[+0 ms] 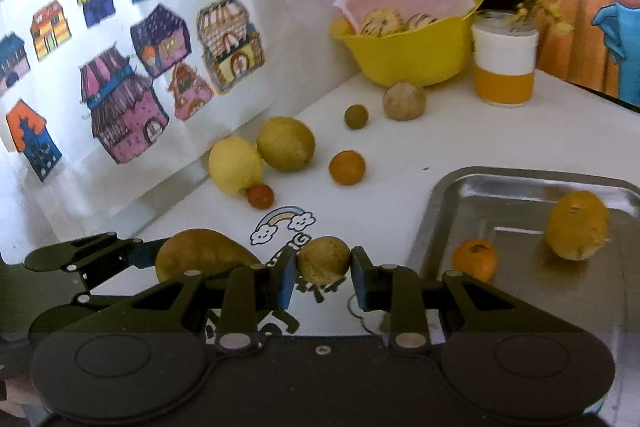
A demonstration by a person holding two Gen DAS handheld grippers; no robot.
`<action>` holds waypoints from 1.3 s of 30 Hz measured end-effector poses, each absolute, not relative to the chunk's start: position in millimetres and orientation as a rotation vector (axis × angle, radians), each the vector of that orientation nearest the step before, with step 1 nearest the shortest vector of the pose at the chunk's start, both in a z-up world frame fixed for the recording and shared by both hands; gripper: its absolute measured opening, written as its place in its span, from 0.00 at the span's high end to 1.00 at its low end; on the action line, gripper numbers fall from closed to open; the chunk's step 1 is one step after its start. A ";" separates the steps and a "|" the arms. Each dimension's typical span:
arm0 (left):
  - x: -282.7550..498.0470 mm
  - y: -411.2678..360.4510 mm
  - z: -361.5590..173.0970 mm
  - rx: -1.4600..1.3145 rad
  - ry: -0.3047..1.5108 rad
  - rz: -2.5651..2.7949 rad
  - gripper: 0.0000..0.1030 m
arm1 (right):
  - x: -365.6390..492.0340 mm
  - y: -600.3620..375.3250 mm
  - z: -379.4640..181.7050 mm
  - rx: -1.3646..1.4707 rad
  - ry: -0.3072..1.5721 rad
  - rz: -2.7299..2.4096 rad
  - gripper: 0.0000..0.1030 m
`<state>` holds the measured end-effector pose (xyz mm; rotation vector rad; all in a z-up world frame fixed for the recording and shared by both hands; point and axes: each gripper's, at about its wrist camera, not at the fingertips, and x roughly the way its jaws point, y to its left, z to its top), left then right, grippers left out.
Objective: Organize fruits
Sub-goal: 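Carry the small brown fruit and the pear over the steel tray, then lower both fruits into the tray and open both tools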
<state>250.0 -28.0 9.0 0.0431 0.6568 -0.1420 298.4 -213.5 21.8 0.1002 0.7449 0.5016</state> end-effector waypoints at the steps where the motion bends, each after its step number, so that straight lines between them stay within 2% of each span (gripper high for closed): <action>1: 250.4 -32.1 11.6 0.038 0.656 -0.149 0.38 | 296.1 -220.5 24.5 0.107 0.734 0.497 0.70; 8: 257.3 -72.0 20.6 0.003 0.635 -0.229 0.38 | 284.2 -271.9 32.4 0.102 0.695 0.395 0.70; 20: 272.2 -135.5 1.1 -0.021 0.663 -0.346 0.39 | 284.9 -337.9 5.8 0.148 0.721 0.259 0.70; 34: 278.9 -149.0 -10.0 -0.004 0.679 -0.352 0.39 | 295.7 -347.4 -10.4 0.140 0.727 0.249 0.69; 39: 277.8 -147.6 -9.6 -0.001 0.683 -0.357 0.38 | 292.7 -344.0 -9.7 0.118 0.711 0.247 0.65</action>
